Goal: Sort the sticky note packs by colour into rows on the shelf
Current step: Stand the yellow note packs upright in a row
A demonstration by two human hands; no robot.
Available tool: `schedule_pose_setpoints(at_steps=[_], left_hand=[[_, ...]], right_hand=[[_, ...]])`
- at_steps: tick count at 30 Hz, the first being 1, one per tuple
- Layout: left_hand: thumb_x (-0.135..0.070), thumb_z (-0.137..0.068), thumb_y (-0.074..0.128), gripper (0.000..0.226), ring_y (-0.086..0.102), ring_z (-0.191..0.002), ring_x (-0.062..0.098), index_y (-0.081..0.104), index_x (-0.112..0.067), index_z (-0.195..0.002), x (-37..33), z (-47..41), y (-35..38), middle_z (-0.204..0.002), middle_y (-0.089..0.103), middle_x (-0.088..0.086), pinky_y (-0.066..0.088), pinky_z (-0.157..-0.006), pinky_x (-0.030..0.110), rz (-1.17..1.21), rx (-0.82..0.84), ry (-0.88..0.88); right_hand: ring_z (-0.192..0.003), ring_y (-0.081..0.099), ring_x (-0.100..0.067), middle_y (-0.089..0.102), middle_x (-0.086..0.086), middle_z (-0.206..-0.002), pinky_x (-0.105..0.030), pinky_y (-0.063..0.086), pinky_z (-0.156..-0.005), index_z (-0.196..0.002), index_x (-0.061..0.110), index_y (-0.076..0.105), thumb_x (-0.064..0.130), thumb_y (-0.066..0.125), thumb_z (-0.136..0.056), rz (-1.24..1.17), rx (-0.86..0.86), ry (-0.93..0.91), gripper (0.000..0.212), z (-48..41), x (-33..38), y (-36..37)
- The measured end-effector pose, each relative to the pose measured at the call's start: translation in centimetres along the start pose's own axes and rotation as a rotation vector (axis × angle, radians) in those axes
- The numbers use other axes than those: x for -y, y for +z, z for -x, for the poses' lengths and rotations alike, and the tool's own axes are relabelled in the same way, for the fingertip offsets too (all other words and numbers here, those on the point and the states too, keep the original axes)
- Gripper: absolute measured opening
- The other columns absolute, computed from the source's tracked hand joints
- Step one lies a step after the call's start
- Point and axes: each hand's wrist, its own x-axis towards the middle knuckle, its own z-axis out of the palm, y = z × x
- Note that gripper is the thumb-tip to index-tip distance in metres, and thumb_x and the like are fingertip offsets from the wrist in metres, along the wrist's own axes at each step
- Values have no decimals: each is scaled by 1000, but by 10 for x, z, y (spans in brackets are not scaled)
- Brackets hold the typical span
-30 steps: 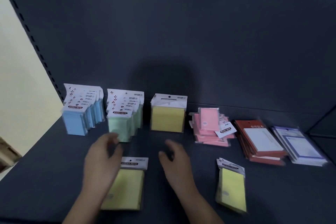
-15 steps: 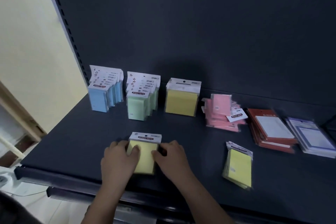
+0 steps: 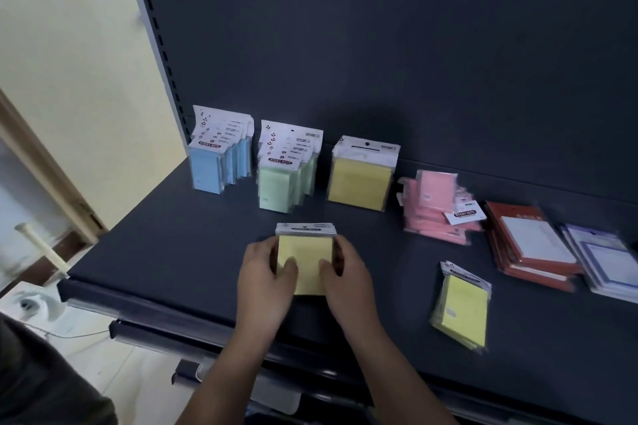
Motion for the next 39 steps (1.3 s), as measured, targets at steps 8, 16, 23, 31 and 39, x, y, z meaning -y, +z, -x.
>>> schedule_pose_setpoints(at_steps=[8, 16, 23, 31, 39], left_hand=[[-1, -81, 60, 69, 50, -113, 11, 31, -24, -140, -12, -27, 47, -125, 50, -11, 44, -96, 27, 73, 126, 210], [-2, -84, 58, 62, 39, -123, 12, 34, -12, -140, -12, -70, 80, -143, 37, -5, 27, -97, 11, -56, 164, 491], [-4, -85, 54, 69, 27, -131, 10, 21, -22, -142, -14, -98, 98, -151, 28, 5, 26, -99, 17, -139, 121, 552], [-5, -76, 55, 76, 34, -126, 17, 22, -17, -143, -8, -114, 109, -152, 27, 7, 33, -101, 34, -235, 63, 563], [7, -79, 55, 82, 13, -135, -2, 14, -14, -148, -11, -110, 109, -154, 14, -2, 11, -99, -4, -155, 86, 585]], right_hand=[[-117, 52, -13, 56, 0, -127, -39, 43, -102, -130, 17, 47, 6, 50, -92, -117, -345, -97, 40, -30, -17, -18], [-121, 49, -15, 52, 2, -131, -44, 42, -102, -131, 16, 44, 7, 47, -93, -112, -535, -170, 39, -71, -26, -20], [-120, 50, -14, 54, -1, -129, -45, 42, -101, -130, 15, 45, 16, 44, -91, -89, -548, -216, 39, -108, -27, -20], [-107, 52, -23, 50, -3, -116, -47, 45, -93, -122, 13, 49, 16, 48, -86, 74, -603, -250, 36, -123, -33, -21], [-100, 56, -21, 57, -5, -112, -44, 47, -90, -119, 8, 51, 4, 55, -88, 54, -615, -226, 32, -122, -32, -22]])
